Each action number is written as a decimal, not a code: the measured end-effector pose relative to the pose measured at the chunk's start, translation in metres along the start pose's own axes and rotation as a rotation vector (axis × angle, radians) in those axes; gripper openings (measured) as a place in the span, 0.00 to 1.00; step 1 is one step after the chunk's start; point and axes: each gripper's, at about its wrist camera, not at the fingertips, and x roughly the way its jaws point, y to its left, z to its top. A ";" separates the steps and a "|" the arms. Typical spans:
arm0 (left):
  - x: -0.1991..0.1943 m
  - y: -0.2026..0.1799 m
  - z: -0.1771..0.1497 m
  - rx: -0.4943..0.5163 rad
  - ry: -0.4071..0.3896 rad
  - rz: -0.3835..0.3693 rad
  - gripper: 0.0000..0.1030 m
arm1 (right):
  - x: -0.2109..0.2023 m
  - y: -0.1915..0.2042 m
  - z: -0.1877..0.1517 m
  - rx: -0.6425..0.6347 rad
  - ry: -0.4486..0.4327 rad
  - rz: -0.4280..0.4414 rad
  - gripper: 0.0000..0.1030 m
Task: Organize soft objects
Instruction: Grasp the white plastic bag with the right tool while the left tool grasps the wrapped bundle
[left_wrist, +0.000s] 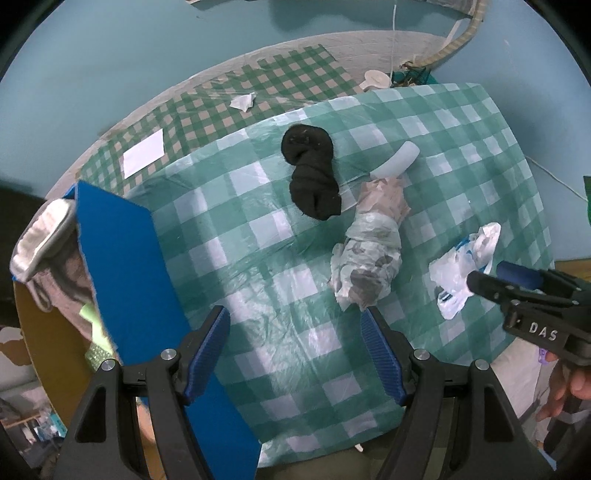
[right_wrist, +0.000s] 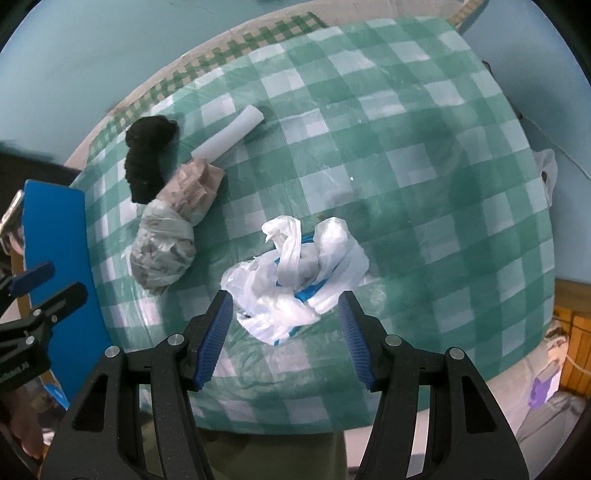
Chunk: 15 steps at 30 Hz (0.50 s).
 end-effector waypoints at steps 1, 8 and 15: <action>0.002 -0.001 0.002 0.000 0.001 0.000 0.73 | 0.002 0.001 0.001 -0.001 0.004 -0.002 0.56; 0.014 -0.001 0.011 -0.012 0.020 -0.007 0.73 | 0.014 0.008 0.007 -0.045 0.001 -0.048 0.57; 0.020 -0.002 0.015 -0.019 0.035 -0.005 0.73 | 0.032 0.015 0.014 -0.094 0.039 -0.097 0.57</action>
